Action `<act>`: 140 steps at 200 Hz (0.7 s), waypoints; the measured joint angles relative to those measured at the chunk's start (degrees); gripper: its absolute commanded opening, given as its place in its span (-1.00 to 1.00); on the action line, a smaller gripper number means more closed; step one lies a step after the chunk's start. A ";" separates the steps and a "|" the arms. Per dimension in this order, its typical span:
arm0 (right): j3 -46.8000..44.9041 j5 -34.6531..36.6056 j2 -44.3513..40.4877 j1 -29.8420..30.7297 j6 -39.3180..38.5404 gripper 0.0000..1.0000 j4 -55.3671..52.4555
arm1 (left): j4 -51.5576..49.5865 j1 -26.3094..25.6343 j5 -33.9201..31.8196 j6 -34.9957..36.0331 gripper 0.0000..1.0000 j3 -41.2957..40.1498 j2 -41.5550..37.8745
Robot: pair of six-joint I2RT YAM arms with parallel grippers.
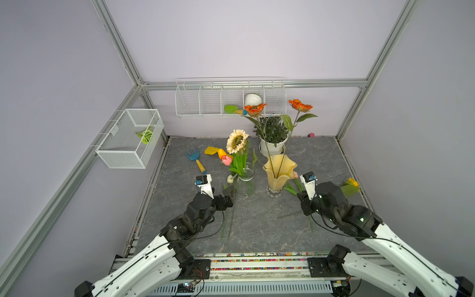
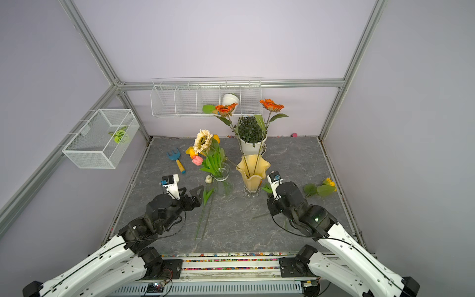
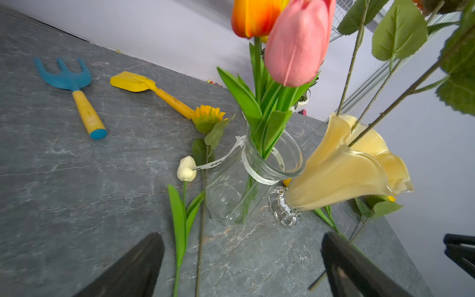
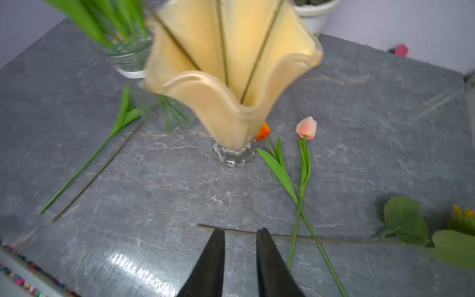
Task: Arrange the flowers in different vases according to their variety
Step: Pick up the flower at the center of the board.
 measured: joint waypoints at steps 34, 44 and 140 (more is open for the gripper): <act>-0.07 -8.79 10.27 -17.73 2.89 -0.44 0.52 | -8.50 0.00 -0.87 -0.70 1.00 1.64 -4.76; -0.04 -10.84 13.81 -20.68 3.63 -0.45 0.70 | -10.10 0.00 -0.85 -0.90 1.00 2.08 -5.33; 0.11 -16.33 33.77 -23.04 5.95 -0.53 0.83 | -14.93 0.00 -0.42 -0.42 1.00 7.06 -3.52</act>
